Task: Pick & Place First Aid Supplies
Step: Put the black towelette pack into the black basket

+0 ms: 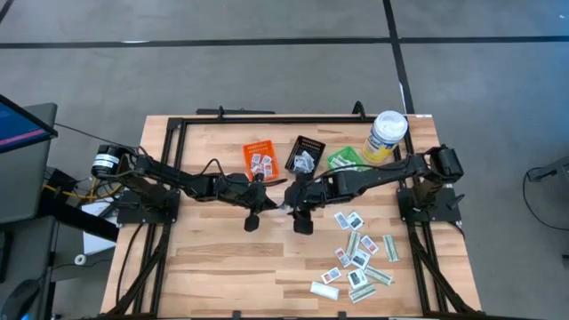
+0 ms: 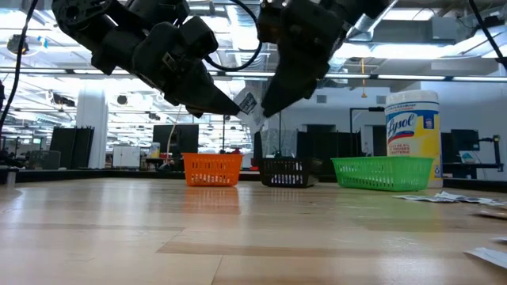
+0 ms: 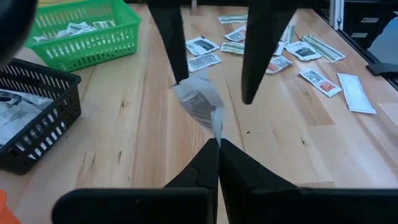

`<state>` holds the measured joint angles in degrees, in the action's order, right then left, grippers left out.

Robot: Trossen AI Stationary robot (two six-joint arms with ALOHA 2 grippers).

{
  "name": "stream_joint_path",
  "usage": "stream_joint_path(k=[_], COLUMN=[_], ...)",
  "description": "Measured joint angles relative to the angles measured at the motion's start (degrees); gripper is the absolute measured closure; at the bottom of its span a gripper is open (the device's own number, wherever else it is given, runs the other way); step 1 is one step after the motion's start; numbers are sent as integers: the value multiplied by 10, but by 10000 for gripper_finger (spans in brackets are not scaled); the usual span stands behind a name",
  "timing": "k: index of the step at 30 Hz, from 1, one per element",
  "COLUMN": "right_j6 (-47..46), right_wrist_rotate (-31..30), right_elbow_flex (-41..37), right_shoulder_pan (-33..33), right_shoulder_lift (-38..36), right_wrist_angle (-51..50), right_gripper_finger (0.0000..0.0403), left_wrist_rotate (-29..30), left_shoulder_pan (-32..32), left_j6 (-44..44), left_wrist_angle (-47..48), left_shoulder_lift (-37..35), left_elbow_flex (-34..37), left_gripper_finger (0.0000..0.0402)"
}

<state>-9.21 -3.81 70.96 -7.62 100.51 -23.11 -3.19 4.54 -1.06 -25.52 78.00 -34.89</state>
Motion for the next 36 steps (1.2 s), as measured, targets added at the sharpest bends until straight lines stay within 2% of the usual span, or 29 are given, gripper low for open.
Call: stream_joint_path(k=[8, 16, 19, 23, 29, 36], right_j6=[-7, 22, 52, 42, 22, 22], right_wrist_rotate=[9, 12, 40, 82, 84, 70], right_elbow_flex=[0, 0, 0, 0, 0, 0], right_shoulder_pan=[-5, 22, 32, 37, 35, 37], right_shoulder_lift=[0, 0, 0, 1, 21, 30], right_wrist_angle=[-91, 35, 42, 61, 81, 77], right_gripper_finger=[180, 174, 177, 185, 224, 328], left_wrist_rotate=[-1, -1, -1, 2, 15, 15], left_shoulder_pan=[0, 0, 0, 0, 0, 0], left_j6=[0, 0, 0, 0, 0, 0], left_wrist_angle=[1, 0, 0, -6, -19, -19], left_shoulder_lift=[0, 0, 0, 0, 0, 0], left_elbow_flex=[0, 0, 0, 0, 0, 0], left_gripper_finger=[394, 394, 394, 394, 394, 394])
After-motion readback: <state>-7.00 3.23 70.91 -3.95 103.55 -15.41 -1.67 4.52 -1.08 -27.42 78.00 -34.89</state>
